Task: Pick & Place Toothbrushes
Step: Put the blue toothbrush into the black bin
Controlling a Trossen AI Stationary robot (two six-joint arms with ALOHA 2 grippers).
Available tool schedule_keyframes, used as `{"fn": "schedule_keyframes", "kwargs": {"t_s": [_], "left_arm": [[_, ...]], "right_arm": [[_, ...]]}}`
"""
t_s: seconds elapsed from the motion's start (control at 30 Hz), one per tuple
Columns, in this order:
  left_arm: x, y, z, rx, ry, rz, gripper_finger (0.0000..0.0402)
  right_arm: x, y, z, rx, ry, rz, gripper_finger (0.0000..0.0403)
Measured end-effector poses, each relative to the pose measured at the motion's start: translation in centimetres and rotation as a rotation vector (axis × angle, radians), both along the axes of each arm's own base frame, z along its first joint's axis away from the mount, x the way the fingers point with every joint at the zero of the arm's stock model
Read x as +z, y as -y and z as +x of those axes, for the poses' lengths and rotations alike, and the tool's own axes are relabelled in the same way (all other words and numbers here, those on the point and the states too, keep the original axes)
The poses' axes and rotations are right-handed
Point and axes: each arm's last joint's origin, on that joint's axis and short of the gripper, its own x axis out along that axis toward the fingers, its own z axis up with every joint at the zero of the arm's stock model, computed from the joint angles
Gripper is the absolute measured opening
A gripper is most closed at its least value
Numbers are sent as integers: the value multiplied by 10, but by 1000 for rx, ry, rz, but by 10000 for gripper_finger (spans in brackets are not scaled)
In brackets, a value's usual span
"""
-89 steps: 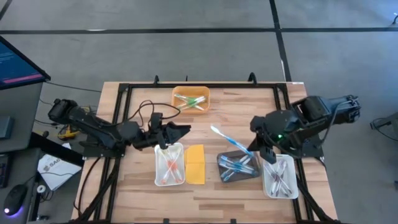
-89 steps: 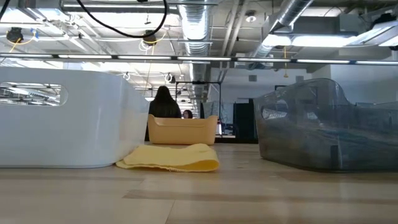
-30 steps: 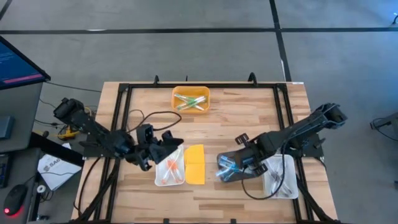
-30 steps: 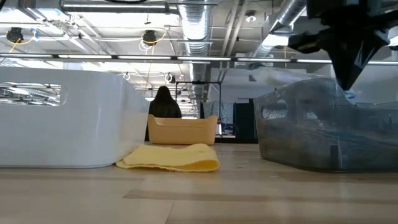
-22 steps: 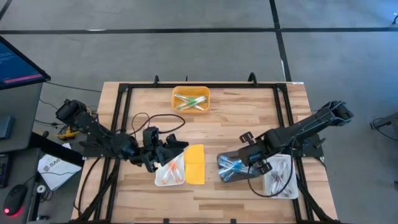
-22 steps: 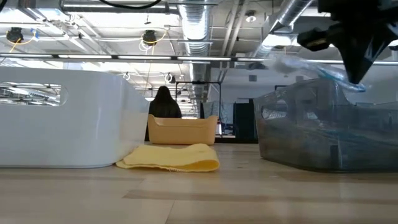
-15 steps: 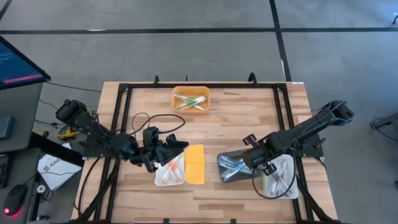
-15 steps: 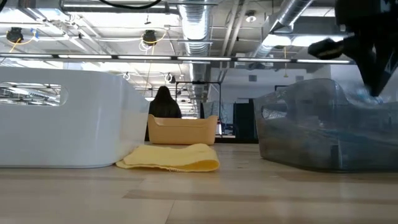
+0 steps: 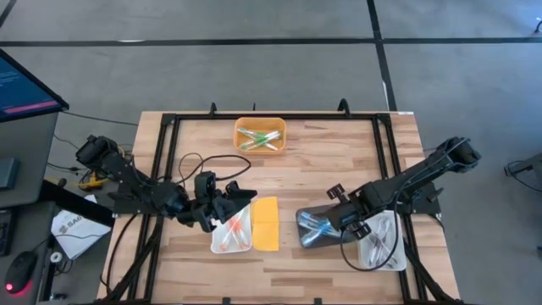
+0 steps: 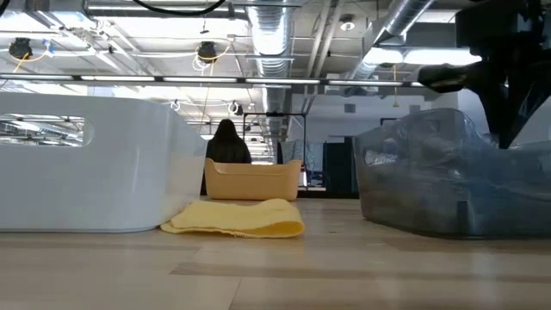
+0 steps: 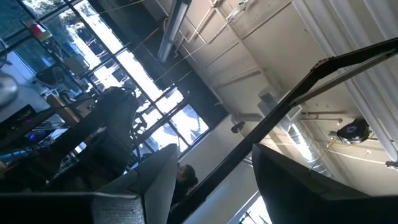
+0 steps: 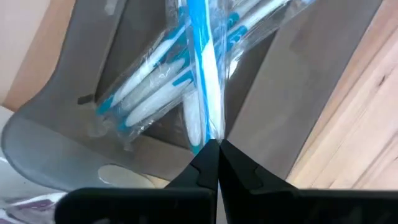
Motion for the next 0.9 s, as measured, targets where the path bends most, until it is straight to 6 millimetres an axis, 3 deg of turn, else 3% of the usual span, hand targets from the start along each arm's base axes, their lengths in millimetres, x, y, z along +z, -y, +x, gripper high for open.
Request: {"fn": "schedule_keyframes", "kwargs": {"t_s": [0.3,0.67,0.9], "left_arm": [[0,-1,1,10,-2,-3,204],[0,0,0,-4,1,2,204],[0,0,0,-5,1,3,204]], "right_arm": [[-1,7,7,-33,27,7,0],[-36,3,22,-48,-108,-43,0],[-39,0,25,-84,-93,-11,7]]}}
